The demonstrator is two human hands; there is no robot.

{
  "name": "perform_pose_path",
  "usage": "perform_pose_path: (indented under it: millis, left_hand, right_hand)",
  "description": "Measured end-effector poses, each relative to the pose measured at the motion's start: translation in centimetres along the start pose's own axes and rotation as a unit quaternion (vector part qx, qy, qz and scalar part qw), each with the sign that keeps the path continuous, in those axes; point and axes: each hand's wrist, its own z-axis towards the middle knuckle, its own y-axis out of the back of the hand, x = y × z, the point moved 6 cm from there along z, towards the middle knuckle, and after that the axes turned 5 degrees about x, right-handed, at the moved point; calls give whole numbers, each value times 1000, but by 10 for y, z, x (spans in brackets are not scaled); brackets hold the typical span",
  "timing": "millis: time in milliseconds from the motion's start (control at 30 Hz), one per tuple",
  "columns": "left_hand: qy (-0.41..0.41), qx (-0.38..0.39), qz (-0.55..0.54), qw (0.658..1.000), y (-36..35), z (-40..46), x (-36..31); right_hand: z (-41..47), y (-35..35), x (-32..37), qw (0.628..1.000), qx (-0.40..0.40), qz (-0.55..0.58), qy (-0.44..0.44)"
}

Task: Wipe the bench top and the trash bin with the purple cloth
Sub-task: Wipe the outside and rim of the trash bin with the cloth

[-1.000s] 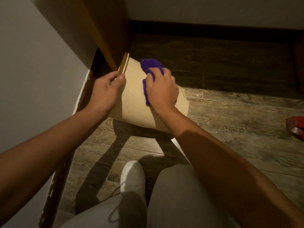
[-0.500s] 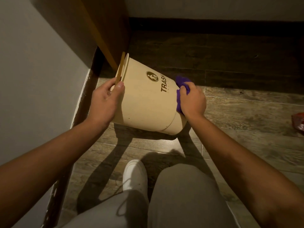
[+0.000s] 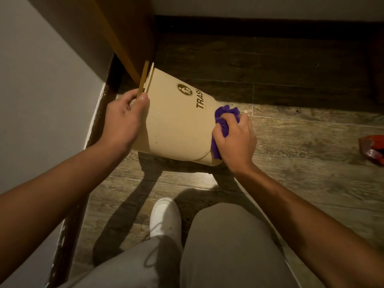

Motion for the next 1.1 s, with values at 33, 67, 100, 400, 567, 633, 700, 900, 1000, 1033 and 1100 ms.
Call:
perform_pose_path:
  millis: [33, 67, 100, 400, 567, 633, 700, 900, 1000, 1033, 1100]
  left_hand:
    - [1, -2, 2, 1000, 0, 1, -1]
    - [3, -4, 4, 1000, 0, 1, -1]
    - [5, -5, 4, 1000, -1, 2, -3]
    - [37, -32, 11, 999, 2, 19, -6]
    - [10, -40, 42, 998, 6, 24, -13]
    - [-8, -12, 58, 998, 0, 21, -14]
    - [-26, 1, 67, 997, -5, 18, -20]
    - [-55, 35, 119, 991, -8, 24, -45]
    - [-71, 57, 159, 983, -15, 24, -58]
    - [-79, 68, 171, 980, -19, 25, -61]
    - [-108, 85, 199, 970, -27, 23, -68]
  right_hand:
    - [-3, 1, 2, 1000, 1, 9, 1]
    - [-7, 3, 3, 1000, 2, 17, 1]
    - [-10, 4, 4, 1000, 3, 22, 2]
    - [-58, -20, -13, 958, 199, -143, 151]
    - [-85, -21, -80, 908, 356, -222, 12]
    - [-69, -5, -78, 915, 333, -229, 9]
    - [-42, 14, -66, 937, 291, -195, -3]
    - [32, 69, 12, 983, 149, -107, 8]
    - [55, 78, 60, 988, 116, -82, 51]
    - [62, 81, 75, 990, 95, -72, 70]
    - [70, 88, 102, 990, 51, -67, 112]
